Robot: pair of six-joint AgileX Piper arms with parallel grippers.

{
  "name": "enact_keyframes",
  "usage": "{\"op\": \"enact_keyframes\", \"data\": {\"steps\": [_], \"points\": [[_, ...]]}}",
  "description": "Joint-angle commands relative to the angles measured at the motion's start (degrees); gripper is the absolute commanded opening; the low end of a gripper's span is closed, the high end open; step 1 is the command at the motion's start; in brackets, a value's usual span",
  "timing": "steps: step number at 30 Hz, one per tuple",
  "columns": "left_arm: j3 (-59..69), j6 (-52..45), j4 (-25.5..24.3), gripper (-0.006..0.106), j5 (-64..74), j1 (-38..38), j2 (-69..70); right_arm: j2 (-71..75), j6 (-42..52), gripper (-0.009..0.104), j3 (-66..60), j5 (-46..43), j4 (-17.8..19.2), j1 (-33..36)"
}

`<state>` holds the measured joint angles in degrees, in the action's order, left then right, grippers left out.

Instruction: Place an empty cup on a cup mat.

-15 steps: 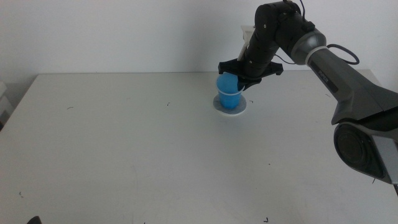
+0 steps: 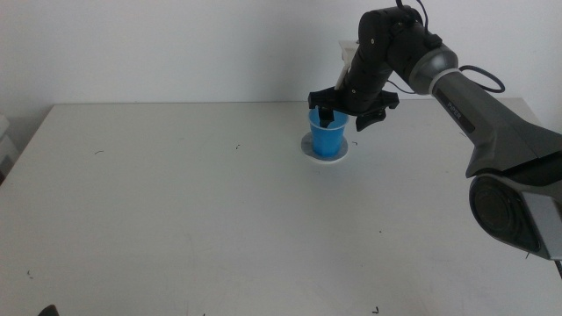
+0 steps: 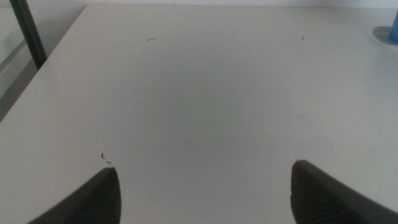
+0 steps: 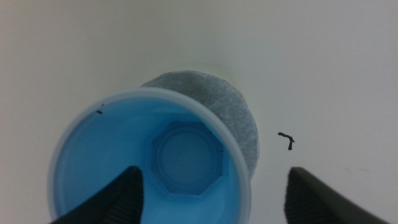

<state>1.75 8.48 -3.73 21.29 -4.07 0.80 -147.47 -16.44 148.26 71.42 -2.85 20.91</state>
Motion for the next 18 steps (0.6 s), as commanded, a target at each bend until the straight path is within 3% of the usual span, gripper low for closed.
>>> {"op": "enact_keyframes", "data": {"steps": [1,4,9,18], "points": [[-0.34,0.61,-0.02,0.105,-3.78,0.06,0.74,5.67,0.53,0.068,1.91,2.44,0.73,-0.05],[-0.34,0.61,-0.02,0.105,-3.78,0.06,0.74,7.62,0.59,0.075,1.91,2.69,0.79,-0.26],[-0.34,0.61,-0.02,0.105,-3.78,0.06,0.74,13.22,1.17,0.076,0.8,2.75,-1.0,-0.87],[-0.34,0.61,-0.02,0.105,-3.78,0.06,0.74,33.51,3.96,0.076,-22.25,2.36,1.02,-2.81]]}}
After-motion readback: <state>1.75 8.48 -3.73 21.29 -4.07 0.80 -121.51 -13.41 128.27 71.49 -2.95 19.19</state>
